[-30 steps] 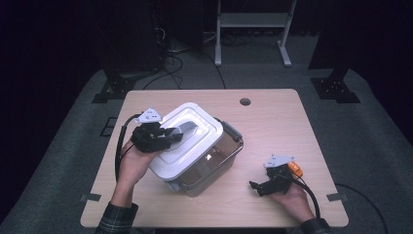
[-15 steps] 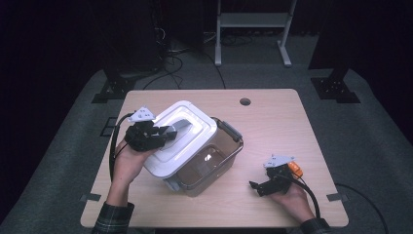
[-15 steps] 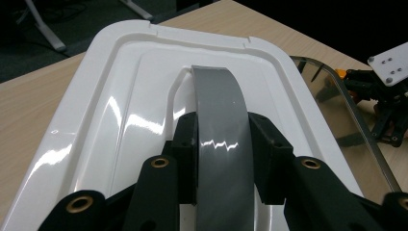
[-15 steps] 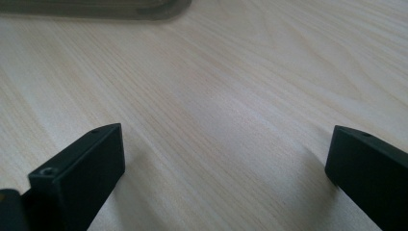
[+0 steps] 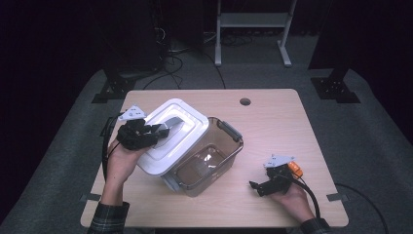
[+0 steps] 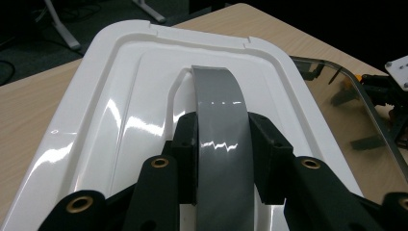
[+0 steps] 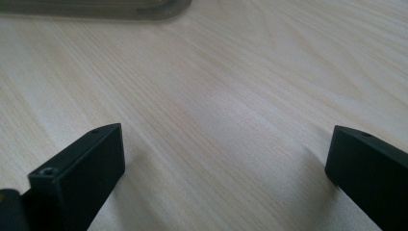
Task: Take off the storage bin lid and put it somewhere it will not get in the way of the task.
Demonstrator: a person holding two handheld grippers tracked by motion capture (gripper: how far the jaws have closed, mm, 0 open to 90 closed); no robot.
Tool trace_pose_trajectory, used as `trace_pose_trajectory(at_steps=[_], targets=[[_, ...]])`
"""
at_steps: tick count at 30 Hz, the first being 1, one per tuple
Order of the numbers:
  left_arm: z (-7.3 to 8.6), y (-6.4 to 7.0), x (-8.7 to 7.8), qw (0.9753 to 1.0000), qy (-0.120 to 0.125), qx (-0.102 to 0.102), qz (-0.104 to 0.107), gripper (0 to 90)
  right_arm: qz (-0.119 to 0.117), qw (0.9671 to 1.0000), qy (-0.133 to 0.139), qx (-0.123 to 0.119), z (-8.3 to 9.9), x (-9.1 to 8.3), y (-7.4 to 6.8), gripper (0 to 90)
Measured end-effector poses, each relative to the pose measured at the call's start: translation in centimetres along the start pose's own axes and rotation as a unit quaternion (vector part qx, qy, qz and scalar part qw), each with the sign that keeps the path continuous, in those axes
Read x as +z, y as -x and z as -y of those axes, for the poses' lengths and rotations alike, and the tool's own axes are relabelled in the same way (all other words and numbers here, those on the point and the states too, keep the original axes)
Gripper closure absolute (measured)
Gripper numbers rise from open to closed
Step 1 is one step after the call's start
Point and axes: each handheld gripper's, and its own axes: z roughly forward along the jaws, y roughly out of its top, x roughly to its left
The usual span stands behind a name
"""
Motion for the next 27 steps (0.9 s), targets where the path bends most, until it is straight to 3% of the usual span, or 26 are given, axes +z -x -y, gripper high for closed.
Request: trace_pose_trajectory(at_steps=[27], targets=[[1.3,-3.2,-2.1,0.9988,0.007,-0.028,-0.040,66.5,0.000,1.0000,0.000,0.000,0.0,0.0,0.0,0.0]])
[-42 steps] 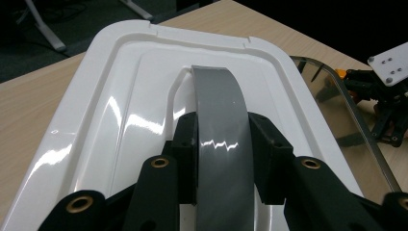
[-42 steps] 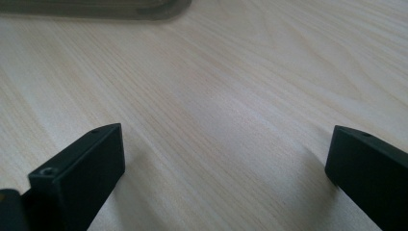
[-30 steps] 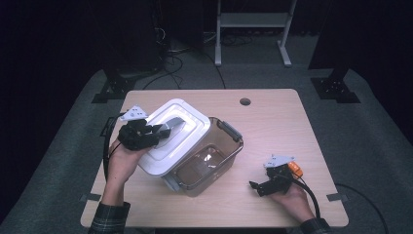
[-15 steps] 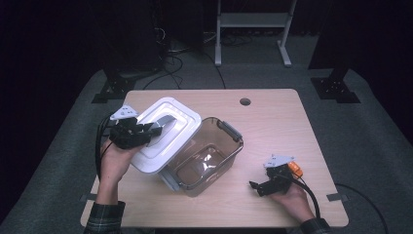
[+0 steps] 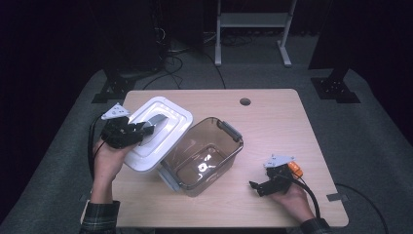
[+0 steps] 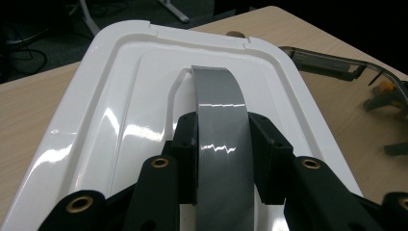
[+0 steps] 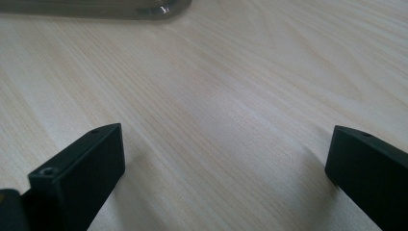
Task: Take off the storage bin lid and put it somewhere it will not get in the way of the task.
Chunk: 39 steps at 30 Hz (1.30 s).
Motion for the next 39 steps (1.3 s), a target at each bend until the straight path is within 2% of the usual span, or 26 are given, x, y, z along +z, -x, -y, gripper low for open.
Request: trace_pose_trajectory(at_steps=[11,18,30,39], targets=[[0.6,-1.5,-0.9,0.9997,0.010,-0.016,-0.016,66.5,0.000,1.0000,0.000,0.000,0.0,0.0,0.0,0.0],[1.3,-2.6,-1.0,0.9992,0.006,-0.027,-0.029,66.5,0.000,1.0000,0.000,0.000,0.0,0.0,0.0,0.0],[2.6,-4.0,0.0,0.9981,-0.007,-0.032,-0.052,66.5,0.000,1.0000,0.000,0.000,0.0,0.0,0.0,0.0],[3.9,-5.0,1.5,0.9972,-0.023,-0.040,-0.059,66.5,0.000,1.0000,0.000,0.000,0.0,0.0,0.0,0.0]])
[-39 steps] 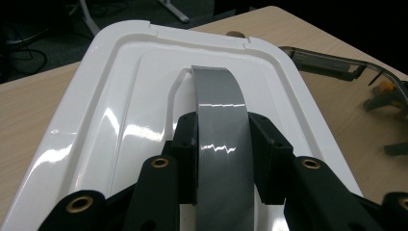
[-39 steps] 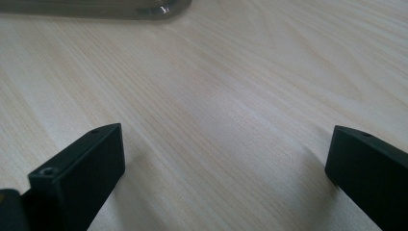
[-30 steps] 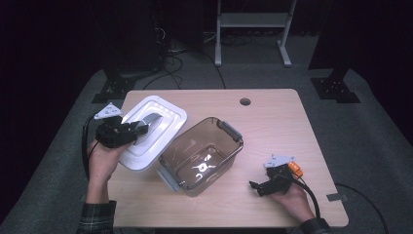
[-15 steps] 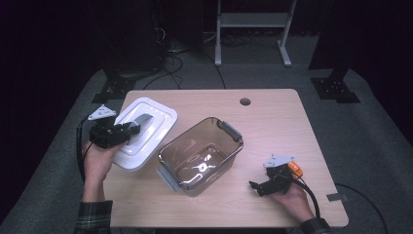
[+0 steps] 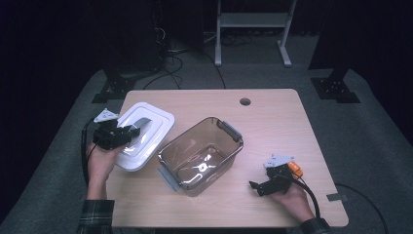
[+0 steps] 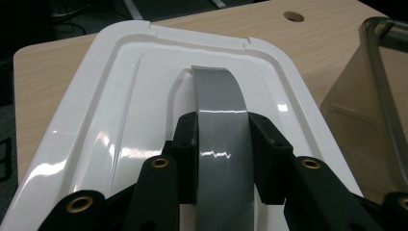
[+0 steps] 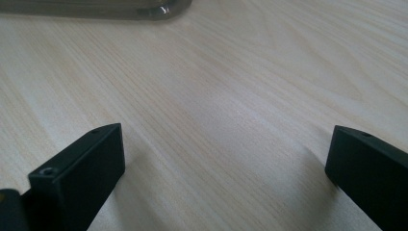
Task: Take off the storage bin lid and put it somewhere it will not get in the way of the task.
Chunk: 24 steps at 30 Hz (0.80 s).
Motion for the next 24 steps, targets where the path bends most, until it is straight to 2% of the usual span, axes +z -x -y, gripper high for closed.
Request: trace_pose_trajectory(at_steps=[6,24], targets=[[0.7,-0.3,1.3,0.9999,-0.012,-0.004,0.002,66.5,0.000,1.0000,0.000,0.000,0.0,0.0,0.0,0.0],[2.6,-0.5,4.8,0.9988,-0.048,0.004,0.008,66.4,0.000,1.0000,0.000,0.000,0.0,0.0,0.0,0.0]])
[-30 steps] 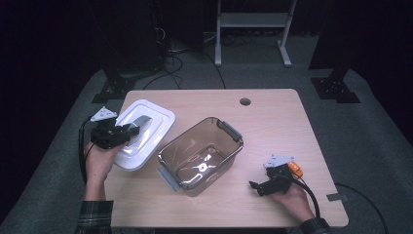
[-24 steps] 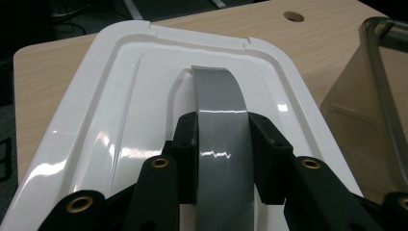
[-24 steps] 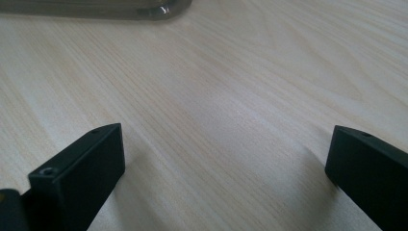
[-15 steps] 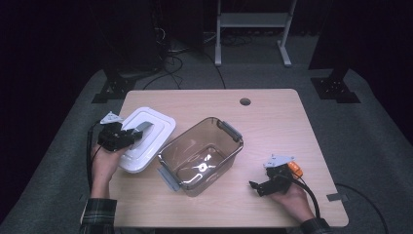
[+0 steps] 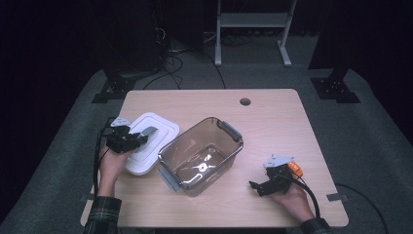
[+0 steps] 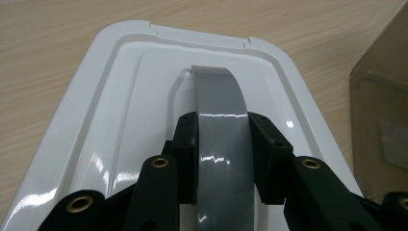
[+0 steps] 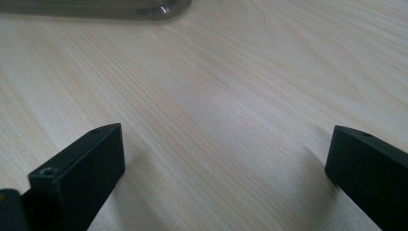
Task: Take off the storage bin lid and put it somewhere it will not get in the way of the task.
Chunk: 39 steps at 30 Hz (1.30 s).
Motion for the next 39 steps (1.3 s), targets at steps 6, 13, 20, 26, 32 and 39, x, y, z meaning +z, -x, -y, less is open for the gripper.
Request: trace_pose_trajectory(at_steps=[6,13,20,26,32,39], targets=[[0.5,-0.1,1.1,0.9999,-0.014,0.007,-0.001,66.5,0.000,1.0000,0.000,0.000,0.0,0.0,0.0,0.0],[1.0,-0.2,2.1,0.9997,-0.024,0.007,-0.001,66.4,0.000,1.0000,0.000,0.000,0.0,0.0,0.0,0.0],[1.6,-0.7,3.0,0.9997,-0.024,-0.001,0.003,66.4,0.000,1.0000,0.000,0.000,0.0,0.0,0.0,0.0],[1.9,-0.8,3.8,0.9994,-0.034,0.003,-0.002,66.1,0.000,1.0000,0.000,0.000,0.0,0.0,0.0,0.0],[2.1,-0.9,4.0,0.9993,-0.035,0.005,-0.013,59.1,0.000,1.0000,0.000,0.000,0.0,0.0,0.0,0.0],[2.4,-1.0,2.7,0.9997,-0.018,-0.001,-0.017,47.7,0.000,1.0000,0.000,0.000,0.0,0.0,0.0,0.0]])
